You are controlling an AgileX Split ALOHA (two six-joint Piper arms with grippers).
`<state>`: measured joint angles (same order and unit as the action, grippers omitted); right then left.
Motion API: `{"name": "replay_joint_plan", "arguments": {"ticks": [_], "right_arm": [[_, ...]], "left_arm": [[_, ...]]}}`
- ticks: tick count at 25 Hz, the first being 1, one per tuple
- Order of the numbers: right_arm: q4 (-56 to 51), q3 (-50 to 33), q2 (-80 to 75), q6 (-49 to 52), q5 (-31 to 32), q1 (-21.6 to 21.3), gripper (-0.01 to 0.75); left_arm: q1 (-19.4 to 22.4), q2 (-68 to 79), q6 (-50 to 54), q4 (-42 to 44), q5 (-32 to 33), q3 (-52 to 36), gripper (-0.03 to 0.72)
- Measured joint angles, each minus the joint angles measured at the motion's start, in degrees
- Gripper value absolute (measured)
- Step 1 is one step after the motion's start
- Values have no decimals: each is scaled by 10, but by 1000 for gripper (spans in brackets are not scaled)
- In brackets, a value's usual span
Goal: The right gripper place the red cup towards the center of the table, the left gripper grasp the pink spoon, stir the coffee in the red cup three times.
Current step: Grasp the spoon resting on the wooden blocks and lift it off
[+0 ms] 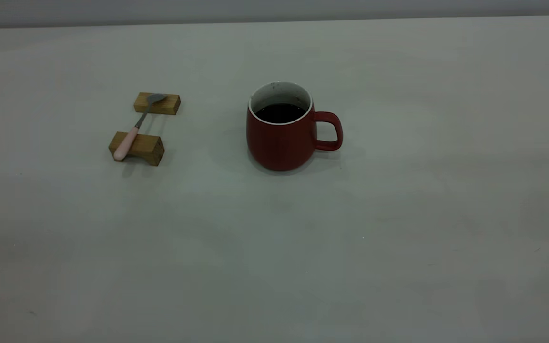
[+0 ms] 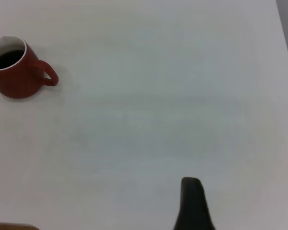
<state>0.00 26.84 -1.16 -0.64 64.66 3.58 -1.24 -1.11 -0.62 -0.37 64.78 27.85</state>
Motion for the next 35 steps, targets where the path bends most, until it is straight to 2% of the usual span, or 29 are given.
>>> {"name": "replay_joint_plan", "arguments": {"ticks": [10,14,17,22,24,29,35], "right_arm": [[0,0,0,0,0,0,587],[0,0,0,0,0,0,587],[0,0,0,0,0,0,587],[0,0,0,0,0,0,587],[0,0,0,0,0,0,587],[0,0,0,0,0,0,587],[0,0,0,0,0,0,587]], "left_arm": [[0,3,1,-6,-1,1,347],[0,71,6,-2,-41,22,368],[0,172,6,-1,-93,43,438],[0,366,14,-4,-189,74,617],[0,457,14,-14,-236,89,659],[-1,676,-3,-51,-296,151,669],[-38,916,-33,-73,-337,258,668]]}}
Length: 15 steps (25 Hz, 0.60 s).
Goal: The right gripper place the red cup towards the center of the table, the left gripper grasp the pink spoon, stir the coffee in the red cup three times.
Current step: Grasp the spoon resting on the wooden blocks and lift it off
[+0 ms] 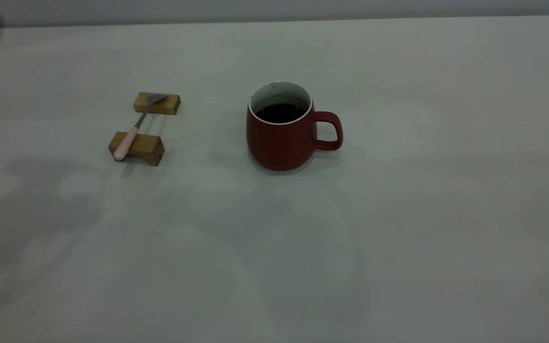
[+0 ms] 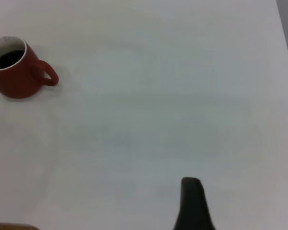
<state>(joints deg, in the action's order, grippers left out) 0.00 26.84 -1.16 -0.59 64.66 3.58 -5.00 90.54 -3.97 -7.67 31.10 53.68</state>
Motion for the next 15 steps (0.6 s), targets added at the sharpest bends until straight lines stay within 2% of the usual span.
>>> {"name": "replay_joint_plan", "arguments": {"ticks": [5,15], "right_arm": [[0,0,0,0,0,0,587],[0,0,0,0,0,0,587]], "left_arm": [[-29,159,0,-2,-18,73,665],[-33,318,1,-9,-60,141,646]]}}
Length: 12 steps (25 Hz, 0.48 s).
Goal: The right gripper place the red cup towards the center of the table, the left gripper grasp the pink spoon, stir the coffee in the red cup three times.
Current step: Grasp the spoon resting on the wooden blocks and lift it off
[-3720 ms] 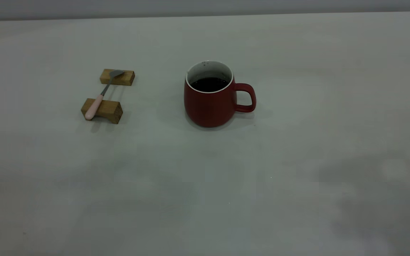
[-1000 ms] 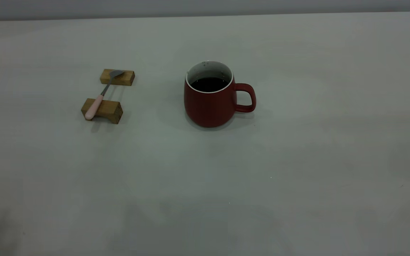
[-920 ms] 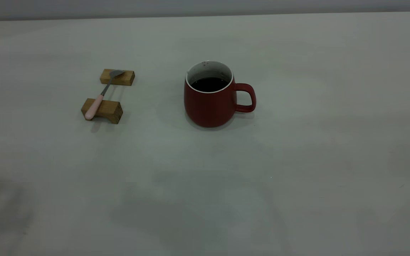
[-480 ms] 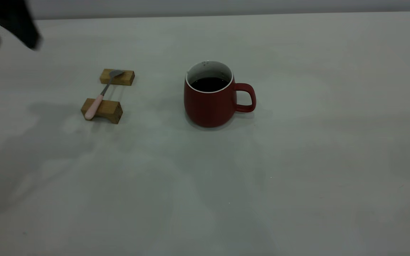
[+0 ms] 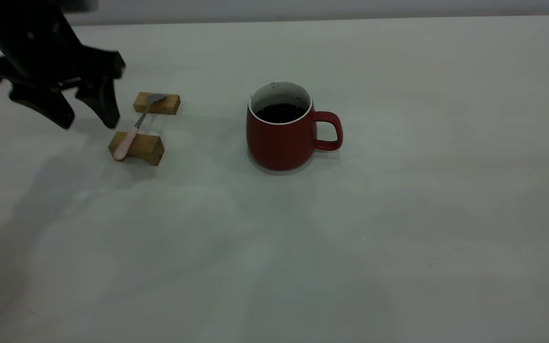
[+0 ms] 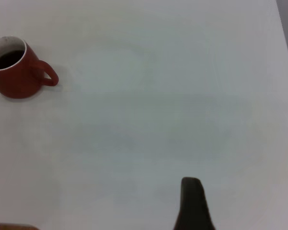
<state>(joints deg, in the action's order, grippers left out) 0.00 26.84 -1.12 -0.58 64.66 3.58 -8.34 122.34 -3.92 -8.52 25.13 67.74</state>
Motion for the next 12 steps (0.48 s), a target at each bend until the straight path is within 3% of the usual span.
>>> {"name": "replay_joint_plan", "arguments": {"ticks": [12], "right_arm": [[0,0,0,0,0,0,587]], "left_arm": [[-14,80,-1,-2,-18,39,605]]}}
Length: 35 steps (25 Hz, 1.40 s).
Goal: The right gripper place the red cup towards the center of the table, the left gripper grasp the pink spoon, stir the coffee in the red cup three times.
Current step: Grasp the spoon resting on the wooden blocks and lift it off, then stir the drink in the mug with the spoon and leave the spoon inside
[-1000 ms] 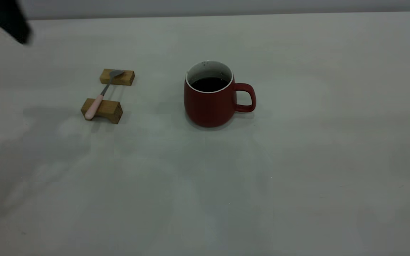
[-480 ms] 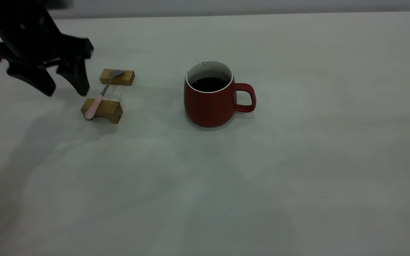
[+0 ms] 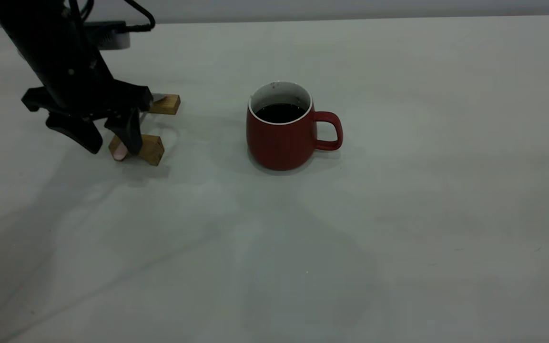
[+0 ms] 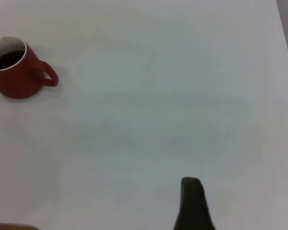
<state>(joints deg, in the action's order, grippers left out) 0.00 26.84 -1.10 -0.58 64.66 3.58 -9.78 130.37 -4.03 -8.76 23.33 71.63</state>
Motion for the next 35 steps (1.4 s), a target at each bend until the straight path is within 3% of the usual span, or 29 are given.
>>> {"name": "replay_joint_plan", "arguments": {"ticks": [9,12,17,21,28,32,35], "right_arm": [[0,0,0,0,0,0,587],[0,0,0,0,0,0,587],[0,0,0,0,0,-1,587],[0,0,0,0,0,-1,587],[0,0,0,0,0,-1,587],[0,0,0,0,0,-1,587],[0,0,0,0,0,-1,587]], "left_arm": [[-6,18,0,0,-21,2,498],[-6,18,0,0,-25,2,400],[-6,18,0,0,-25,2,175],[-6,18,4,0,-17,5,176],[-6,-39,122,-71,172,100,176],[-6,-66,288,-185,295,155,176],[-6,-68,413,-325,355,178,176]]}}
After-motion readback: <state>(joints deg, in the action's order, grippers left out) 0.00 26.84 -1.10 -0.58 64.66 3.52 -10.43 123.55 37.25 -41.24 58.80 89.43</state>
